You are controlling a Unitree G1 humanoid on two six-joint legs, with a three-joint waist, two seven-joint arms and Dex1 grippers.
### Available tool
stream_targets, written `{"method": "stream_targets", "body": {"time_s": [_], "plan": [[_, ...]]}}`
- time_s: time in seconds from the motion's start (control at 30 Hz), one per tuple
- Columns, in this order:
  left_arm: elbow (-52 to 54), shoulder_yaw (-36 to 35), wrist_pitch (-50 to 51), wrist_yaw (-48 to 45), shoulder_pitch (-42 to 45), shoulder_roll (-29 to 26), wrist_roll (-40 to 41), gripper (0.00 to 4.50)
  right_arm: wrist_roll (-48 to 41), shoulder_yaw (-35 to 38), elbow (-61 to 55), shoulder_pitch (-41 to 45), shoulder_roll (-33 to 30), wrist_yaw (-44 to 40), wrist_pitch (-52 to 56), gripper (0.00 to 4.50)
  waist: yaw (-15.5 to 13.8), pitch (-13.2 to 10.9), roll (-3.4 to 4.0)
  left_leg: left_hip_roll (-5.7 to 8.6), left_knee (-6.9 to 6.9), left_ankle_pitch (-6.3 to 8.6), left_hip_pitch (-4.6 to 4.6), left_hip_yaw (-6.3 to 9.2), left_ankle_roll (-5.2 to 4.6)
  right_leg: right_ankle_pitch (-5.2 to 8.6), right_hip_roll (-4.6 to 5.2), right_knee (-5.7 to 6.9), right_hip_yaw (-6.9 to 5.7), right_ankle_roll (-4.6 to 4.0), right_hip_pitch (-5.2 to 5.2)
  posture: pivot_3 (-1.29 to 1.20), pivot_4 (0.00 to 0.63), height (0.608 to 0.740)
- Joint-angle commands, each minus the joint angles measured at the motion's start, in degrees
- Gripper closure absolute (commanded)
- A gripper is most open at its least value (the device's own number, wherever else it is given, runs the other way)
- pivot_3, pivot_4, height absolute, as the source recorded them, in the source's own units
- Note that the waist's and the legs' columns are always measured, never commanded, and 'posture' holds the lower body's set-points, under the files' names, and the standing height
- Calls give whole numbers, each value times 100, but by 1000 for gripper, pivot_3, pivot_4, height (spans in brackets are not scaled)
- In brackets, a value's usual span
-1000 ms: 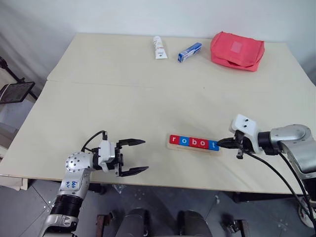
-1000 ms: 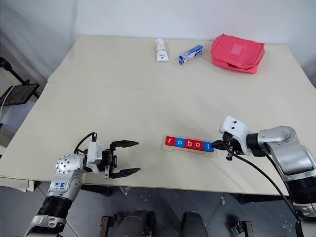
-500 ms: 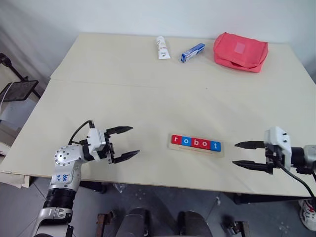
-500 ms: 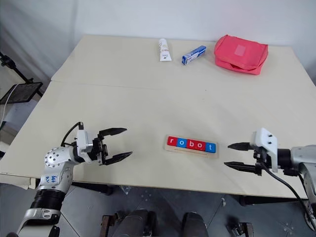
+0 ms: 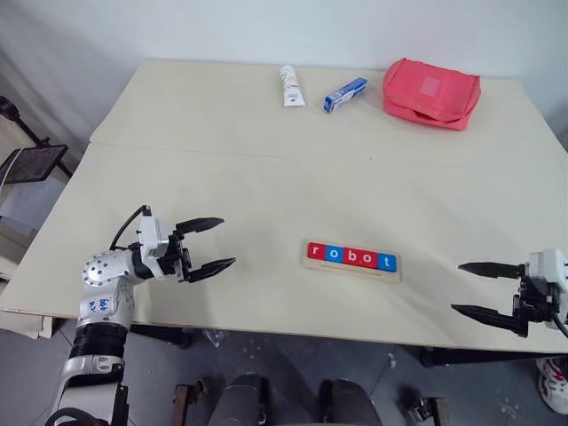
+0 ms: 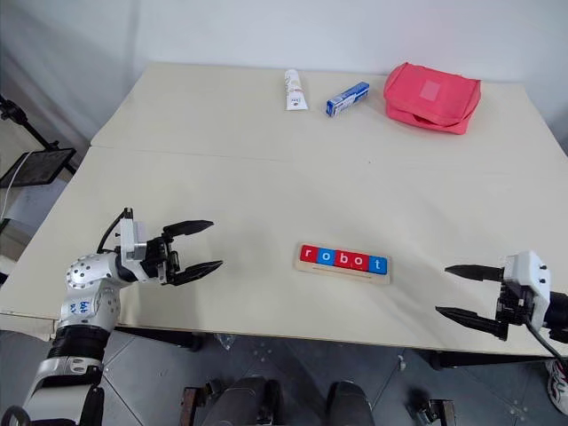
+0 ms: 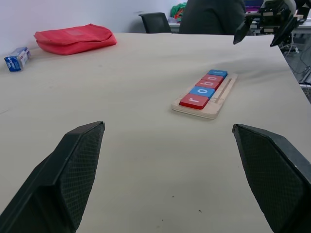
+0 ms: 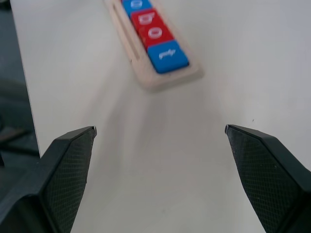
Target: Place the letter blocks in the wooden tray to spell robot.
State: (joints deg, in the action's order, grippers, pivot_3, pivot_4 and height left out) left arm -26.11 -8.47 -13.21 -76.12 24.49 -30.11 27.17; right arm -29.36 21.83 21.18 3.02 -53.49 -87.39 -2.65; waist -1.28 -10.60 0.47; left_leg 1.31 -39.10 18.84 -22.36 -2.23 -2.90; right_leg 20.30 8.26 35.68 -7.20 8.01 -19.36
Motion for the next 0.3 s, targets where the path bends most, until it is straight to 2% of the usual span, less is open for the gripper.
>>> {"method": "stream_targets", "body": {"time_s": [0.03,0.3], "plan": [[-120,-89,-56,-120,180,-43,46,0,-218,280,66,106,10,-67,-58,56,-1,0,0,0,0,0,1,0,0,0,0,0,0,0,0,0,150,740],[-332,-83,-298,-452,328,-1,43,0,-284,333,42,139,174,175,-53,56,0,0,0,0,0,0,0,1,0,0,2,1,-5,0,0,0,150,740]]}}
